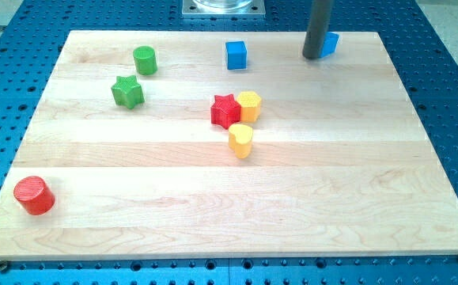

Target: Slightly nudge the cube

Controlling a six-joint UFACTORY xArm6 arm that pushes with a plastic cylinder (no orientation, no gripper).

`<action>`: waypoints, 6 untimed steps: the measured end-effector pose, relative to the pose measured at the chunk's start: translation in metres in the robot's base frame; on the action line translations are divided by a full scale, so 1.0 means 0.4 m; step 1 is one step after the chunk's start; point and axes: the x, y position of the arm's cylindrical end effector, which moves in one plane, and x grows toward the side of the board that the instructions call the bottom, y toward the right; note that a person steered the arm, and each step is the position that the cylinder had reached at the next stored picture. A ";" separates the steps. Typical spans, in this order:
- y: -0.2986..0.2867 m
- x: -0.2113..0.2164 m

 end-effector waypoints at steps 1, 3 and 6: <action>0.029 -0.048; -0.042 -0.080; -0.510 -0.007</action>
